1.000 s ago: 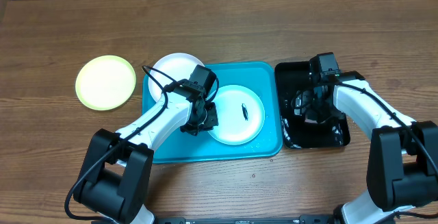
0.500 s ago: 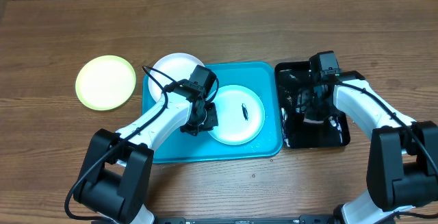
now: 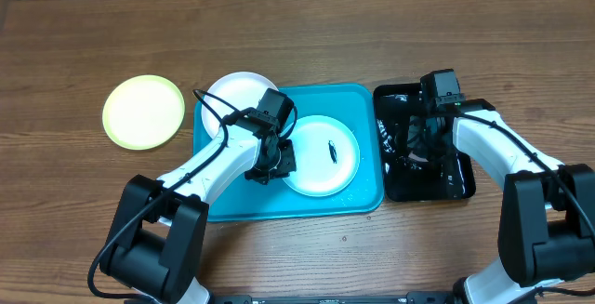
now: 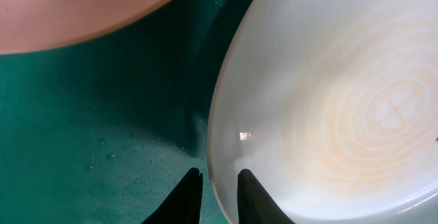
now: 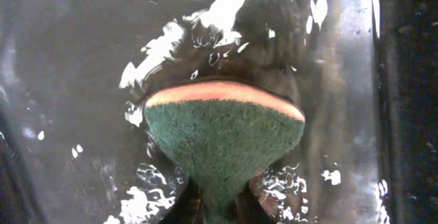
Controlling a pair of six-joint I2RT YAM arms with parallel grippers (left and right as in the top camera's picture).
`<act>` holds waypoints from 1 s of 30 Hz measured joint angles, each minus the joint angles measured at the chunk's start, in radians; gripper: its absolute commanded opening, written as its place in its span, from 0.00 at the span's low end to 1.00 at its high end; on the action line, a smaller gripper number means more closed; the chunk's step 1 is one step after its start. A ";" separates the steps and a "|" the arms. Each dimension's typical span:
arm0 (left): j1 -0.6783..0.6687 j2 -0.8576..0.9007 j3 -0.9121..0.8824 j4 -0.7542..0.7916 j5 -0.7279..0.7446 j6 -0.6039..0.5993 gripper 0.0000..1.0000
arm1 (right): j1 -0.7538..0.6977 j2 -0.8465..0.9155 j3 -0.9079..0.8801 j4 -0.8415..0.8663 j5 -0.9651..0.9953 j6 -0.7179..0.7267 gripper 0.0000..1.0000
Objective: Clean dirty plates on tray and stack at the side
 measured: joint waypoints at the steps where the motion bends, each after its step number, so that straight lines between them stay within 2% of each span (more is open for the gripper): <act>1: 0.000 0.000 0.000 0.000 0.000 0.000 0.21 | 0.000 0.000 -0.001 0.001 -0.005 -0.007 0.79; 3: 0.000 0.000 0.000 0.000 0.000 0.000 0.21 | 0.000 0.000 -0.001 0.008 -0.011 -0.008 0.80; 4: 0.000 0.000 0.000 0.000 0.000 0.000 0.21 | 0.000 0.000 -0.001 0.013 -0.012 -0.009 0.75; 5: 0.000 0.000 0.000 0.000 0.000 0.000 0.21 | 0.000 0.000 -0.001 0.017 -0.016 -0.014 0.65; 6: 0.000 0.000 0.000 0.000 0.000 0.000 0.20 | 0.000 0.000 -0.001 0.020 -0.018 -0.017 0.33; 7: 0.000 0.000 0.000 0.000 0.000 0.000 0.21 | 0.000 0.000 -0.001 0.019 -0.019 -0.018 0.19; 8: 0.000 0.000 0.000 0.001 0.000 0.000 0.21 | 0.000 0.000 -0.001 0.019 -0.019 -0.011 0.17; 9: 0.000 0.000 0.000 0.000 0.000 0.000 0.21 | 0.000 0.000 -0.001 0.021 -0.019 -0.010 0.24; 10: 0.000 0.000 0.000 0.000 0.000 0.000 0.20 | 0.000 0.000 -0.001 0.023 -0.022 -0.003 0.53; 11: 0.000 0.000 0.000 0.000 0.000 0.000 0.21 | 0.000 0.000 -0.001 0.026 -0.023 -0.002 0.87; 12: 0.000 0.000 0.000 0.000 0.000 0.000 0.21 | 0.000 0.000 -0.001 0.029 -0.026 -0.005 0.98; 19: 0.000 0.000 0.000 0.002 0.000 0.000 0.21 | 0.000 0.000 -0.002 0.080 -0.026 -0.008 1.00; 20: 0.000 0.000 0.000 0.002 0.000 0.000 0.21 | 0.000 0.000 -0.002 0.085 -0.027 -0.008 0.95; 23: 0.000 0.000 0.000 0.002 0.000 0.000 0.21 | 0.000 0.000 -0.001 0.089 -0.028 -0.017 0.63; 25: 0.000 0.000 0.000 0.003 0.000 0.000 0.21 | 0.000 0.000 0.000 0.087 -0.027 -0.014 0.48; 26: 0.000 0.000 0.000 0.003 0.000 0.000 0.20 | 0.000 0.000 0.000 0.087 -0.026 -0.017 0.36; 27: 0.000 0.000 0.000 0.003 0.000 0.000 0.21 | 0.000 0.000 0.000 0.087 -0.028 -0.013 0.29; 29: 0.000 0.000 0.000 0.003 0.000 0.000 0.21 | 0.000 0.000 0.000 0.077 -0.030 -0.009 0.24; 30: 0.000 0.000 0.000 0.003 0.000 0.000 0.21 | 0.000 0.000 0.000 0.074 -0.029 -0.010 0.17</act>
